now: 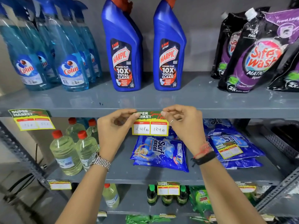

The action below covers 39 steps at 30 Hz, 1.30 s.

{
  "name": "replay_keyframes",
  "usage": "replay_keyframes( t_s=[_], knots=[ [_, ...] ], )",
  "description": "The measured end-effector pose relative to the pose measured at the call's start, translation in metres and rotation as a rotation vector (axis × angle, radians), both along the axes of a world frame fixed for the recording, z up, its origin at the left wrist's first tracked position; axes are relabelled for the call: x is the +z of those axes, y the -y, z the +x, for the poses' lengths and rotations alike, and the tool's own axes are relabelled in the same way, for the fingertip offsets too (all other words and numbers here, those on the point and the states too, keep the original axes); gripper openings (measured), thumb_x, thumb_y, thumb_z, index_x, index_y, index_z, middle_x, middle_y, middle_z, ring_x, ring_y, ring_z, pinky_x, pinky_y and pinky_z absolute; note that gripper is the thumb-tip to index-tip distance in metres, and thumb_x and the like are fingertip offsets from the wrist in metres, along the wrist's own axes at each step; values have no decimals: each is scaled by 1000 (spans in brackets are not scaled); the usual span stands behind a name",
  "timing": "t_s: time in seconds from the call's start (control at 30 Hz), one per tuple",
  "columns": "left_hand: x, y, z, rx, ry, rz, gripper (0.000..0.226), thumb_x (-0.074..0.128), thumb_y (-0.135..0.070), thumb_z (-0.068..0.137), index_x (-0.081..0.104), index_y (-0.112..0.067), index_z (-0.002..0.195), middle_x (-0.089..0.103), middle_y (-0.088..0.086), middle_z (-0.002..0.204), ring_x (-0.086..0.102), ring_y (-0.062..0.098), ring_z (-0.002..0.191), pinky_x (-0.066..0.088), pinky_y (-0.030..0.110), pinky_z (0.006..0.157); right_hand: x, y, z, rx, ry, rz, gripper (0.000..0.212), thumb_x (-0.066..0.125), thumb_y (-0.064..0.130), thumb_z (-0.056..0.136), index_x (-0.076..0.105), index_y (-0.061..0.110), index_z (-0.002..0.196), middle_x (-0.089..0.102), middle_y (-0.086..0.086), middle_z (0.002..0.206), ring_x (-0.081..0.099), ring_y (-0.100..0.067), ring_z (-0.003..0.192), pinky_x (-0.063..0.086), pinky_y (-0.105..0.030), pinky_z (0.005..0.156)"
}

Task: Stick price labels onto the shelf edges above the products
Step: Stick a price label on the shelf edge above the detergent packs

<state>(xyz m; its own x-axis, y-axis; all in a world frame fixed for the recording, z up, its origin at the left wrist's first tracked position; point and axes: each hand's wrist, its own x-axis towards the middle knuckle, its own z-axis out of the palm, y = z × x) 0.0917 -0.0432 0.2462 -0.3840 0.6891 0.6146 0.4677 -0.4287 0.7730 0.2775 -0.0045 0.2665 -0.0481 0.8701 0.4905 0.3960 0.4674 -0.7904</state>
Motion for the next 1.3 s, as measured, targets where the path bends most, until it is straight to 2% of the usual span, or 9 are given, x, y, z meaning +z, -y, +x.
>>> replay_keyframes(
  t_s=[0.13,0.27,0.4,0.53,0.67,0.83,0.97,1.1,1.3],
  knots=[
    [1,-5,0,13,-34,6,14,77,-29,73,71,-40,78,69,-32,72,68,4,66,58,33,65,-2,0,-3,-55,46,42,7,70,22,80,73,18,84,64,14,61,59,11,57,47,-2,59],
    [0,-10,0,29,-58,19,12,78,-29,73,71,-38,77,69,-28,68,68,4,67,57,27,65,-2,-1,-5,-89,81,59,10,68,24,82,73,18,89,70,6,70,63,2,62,48,-4,62],
    [-1,-13,0,78,-126,43,7,77,-30,74,74,-28,81,69,-19,74,67,6,67,53,21,61,-2,0,-8,-125,105,100,11,67,23,83,72,17,89,74,0,76,66,-7,65,56,-19,65],
    [-2,-15,-4,246,-387,62,19,71,-45,77,74,-28,83,68,-13,83,51,2,67,37,9,57,-7,-1,-12,-168,176,203,7,65,20,83,70,16,85,68,-3,78,61,-15,65,56,-36,63],
    [-1,-18,-8,403,-525,119,23,68,-52,77,72,-33,89,64,-11,97,49,12,85,31,16,68,-8,-2,-14,-351,375,317,21,65,43,80,68,25,92,59,1,95,52,-19,90,45,-32,71],
    [6,-27,-7,243,-656,66,22,59,-50,84,72,-36,96,70,-17,105,59,9,103,26,23,85,0,-13,-33,-325,485,324,47,56,64,76,66,24,99,68,3,103,56,-21,98,44,-38,83],
    [3,-33,-9,142,-594,50,19,59,-45,86,72,-34,95,72,-17,98,62,7,90,32,26,86,-6,-16,-35,-311,444,326,39,59,58,77,69,23,95,74,4,98,62,-23,92,43,-38,85],
    [6,-35,-9,82,-541,55,16,62,-38,85,74,-29,91,73,-12,89,59,9,81,35,26,83,-6,-17,-31,-255,386,211,29,60,47,82,69,29,102,72,-3,108,61,-23,105,40,-35,91],
    [9,-36,-14,19,-520,46,15,64,-34,85,74,-27,93,73,-10,89,56,7,79,42,28,78,-3,-14,-17,-168,303,140,22,59,18,87,69,29,105,70,2,115,61,-15,112,45,-28,96]
  ],
)
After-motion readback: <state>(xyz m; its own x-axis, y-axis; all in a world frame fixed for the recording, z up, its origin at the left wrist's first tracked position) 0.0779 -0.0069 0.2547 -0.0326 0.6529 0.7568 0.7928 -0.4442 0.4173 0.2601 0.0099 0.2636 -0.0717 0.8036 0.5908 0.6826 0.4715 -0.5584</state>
